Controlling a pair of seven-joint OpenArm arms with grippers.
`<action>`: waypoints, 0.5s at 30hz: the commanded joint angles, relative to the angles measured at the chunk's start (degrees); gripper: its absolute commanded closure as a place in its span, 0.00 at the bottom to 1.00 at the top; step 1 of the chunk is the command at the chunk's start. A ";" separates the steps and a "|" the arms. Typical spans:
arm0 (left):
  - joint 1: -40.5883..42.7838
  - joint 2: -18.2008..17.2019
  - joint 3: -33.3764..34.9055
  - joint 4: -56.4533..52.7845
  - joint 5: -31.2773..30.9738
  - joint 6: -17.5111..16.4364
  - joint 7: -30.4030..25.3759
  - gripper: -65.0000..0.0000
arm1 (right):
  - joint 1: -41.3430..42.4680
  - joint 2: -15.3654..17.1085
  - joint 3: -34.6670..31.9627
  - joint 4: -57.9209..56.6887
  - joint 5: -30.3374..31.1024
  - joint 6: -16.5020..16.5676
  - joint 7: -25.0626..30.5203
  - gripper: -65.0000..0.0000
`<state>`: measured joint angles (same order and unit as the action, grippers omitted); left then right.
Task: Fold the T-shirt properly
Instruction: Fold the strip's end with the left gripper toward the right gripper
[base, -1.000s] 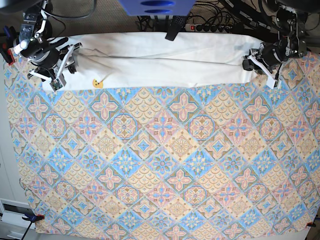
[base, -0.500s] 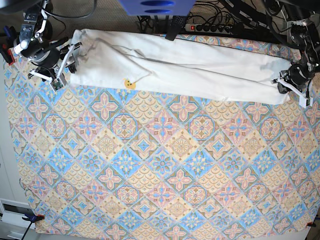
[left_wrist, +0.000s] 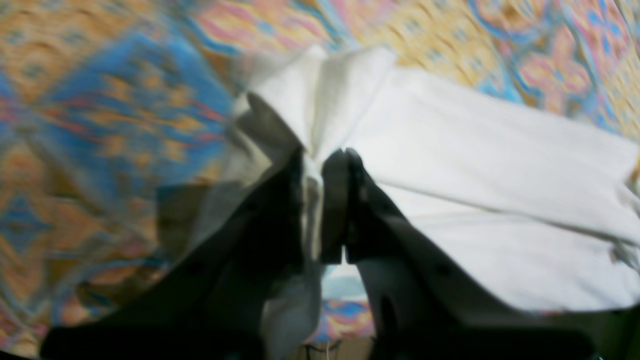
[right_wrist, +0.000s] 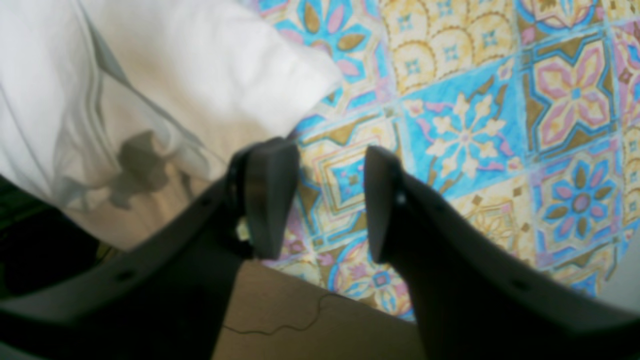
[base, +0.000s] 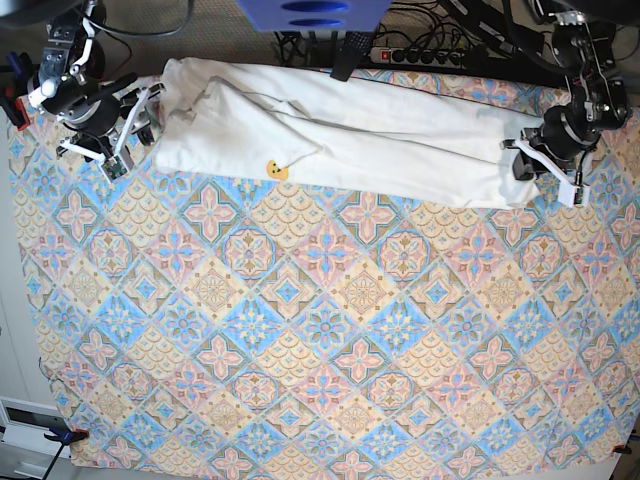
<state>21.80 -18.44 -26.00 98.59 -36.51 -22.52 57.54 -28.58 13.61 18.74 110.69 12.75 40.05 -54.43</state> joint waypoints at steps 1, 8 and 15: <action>-0.31 0.19 -0.24 1.94 -0.63 0.15 -0.35 1.00 | 0.14 0.68 0.29 1.09 0.65 -0.05 0.76 0.62; -0.40 5.91 0.11 3.26 -0.63 0.15 1.41 1.00 | 0.14 0.68 0.29 1.09 0.65 -0.05 0.76 0.62; -0.40 7.58 6.09 3.00 -0.54 0.15 0.97 1.00 | 0.14 0.68 0.38 1.09 0.74 -0.05 0.76 0.62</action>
<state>21.58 -10.33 -19.66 100.77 -36.27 -22.17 59.51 -28.53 13.50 18.74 110.69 12.93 40.05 -54.48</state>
